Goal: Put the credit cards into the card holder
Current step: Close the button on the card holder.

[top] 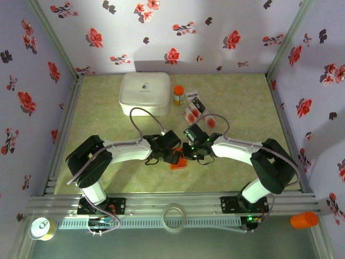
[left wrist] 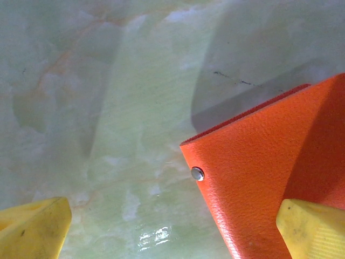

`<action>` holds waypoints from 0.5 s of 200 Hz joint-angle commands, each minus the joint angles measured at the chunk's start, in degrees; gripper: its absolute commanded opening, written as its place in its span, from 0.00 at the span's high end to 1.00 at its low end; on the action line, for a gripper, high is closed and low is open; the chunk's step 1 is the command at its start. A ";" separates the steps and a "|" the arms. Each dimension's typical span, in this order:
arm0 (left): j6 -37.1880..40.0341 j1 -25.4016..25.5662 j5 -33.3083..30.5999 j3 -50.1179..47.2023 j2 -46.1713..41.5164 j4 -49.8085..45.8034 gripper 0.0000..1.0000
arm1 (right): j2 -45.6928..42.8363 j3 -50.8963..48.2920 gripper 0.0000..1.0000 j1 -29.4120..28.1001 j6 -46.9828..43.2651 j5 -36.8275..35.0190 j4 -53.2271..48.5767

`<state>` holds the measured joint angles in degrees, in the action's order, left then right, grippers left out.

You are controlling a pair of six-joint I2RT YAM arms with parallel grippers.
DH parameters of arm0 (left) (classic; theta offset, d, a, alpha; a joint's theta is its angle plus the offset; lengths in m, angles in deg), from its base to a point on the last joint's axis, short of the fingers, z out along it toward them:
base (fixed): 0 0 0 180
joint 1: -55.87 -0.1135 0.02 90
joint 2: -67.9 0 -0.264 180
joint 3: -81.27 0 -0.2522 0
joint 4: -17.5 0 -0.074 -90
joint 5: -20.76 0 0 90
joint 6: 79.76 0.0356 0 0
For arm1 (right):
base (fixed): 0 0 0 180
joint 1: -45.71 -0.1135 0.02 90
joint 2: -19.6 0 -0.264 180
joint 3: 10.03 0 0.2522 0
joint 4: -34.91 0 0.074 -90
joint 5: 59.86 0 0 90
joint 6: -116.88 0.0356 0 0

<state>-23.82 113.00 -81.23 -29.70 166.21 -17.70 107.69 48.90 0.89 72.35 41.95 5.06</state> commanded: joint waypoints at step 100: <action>0.58 0.54 -0.76 -2.36 2.94 -2.61 0.00 | 3.15 -3.98 1.00 0.17 1.46 1.36 1.29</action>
<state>-23.82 113.00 -81.23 -29.74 166.21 -17.67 108.43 47.81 1.22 72.55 42.65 7.77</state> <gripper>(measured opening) 0.998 0.063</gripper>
